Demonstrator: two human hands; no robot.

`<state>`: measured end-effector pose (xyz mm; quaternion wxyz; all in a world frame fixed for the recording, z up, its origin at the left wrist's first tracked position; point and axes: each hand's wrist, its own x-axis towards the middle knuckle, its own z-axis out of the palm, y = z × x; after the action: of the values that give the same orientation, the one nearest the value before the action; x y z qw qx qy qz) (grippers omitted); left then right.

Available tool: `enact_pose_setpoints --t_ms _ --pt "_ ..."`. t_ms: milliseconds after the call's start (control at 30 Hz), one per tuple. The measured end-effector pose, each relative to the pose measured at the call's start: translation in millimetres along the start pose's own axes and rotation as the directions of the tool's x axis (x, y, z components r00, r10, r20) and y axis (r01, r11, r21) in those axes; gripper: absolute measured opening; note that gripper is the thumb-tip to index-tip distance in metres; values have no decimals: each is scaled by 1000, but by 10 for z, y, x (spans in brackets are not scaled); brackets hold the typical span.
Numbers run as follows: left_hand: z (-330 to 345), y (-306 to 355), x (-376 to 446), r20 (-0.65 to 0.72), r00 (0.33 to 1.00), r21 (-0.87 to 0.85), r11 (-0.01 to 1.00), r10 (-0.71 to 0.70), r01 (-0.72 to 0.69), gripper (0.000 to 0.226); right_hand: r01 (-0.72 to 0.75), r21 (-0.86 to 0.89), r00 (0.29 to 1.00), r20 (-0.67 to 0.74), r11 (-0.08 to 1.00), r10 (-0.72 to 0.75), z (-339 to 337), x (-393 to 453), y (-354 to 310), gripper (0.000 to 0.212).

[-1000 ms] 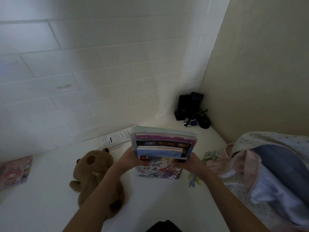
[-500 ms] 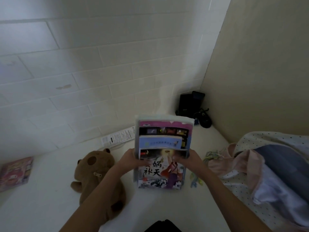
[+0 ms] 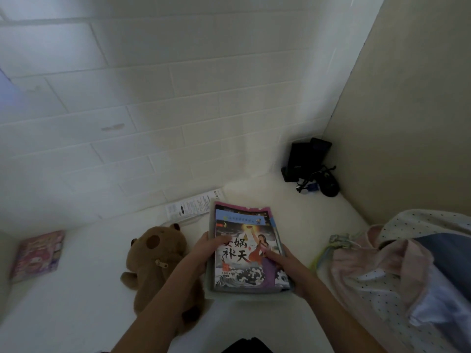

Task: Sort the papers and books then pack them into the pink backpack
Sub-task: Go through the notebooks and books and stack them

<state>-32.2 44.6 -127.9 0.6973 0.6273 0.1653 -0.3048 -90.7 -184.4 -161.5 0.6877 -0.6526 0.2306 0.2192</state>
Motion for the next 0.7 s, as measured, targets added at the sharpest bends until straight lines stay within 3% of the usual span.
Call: enact_pose_setpoints --t_ms 167,267,367,467,700 --pt "-237 -213 70 66 979 105 977 -194 186 67 73 48 996 -46 996 -71 157 21 132 96" --pt "-318 -271 56 116 935 218 927 -335 305 63 65 48 996 -72 997 -61 223 53 149 89" --pt "-309 -297 128 41 960 337 909 -276 246 53 41 42 991 -126 998 -36 287 106 152 73" --pt "-272 -290 152 -3 977 351 915 -211 199 45 43 -8 988 -145 999 -44 340 137 121 63" --pt "-428 -246 188 -104 966 359 897 -236 258 60 109 -159 979 -155 981 -134 502 234 50 60"
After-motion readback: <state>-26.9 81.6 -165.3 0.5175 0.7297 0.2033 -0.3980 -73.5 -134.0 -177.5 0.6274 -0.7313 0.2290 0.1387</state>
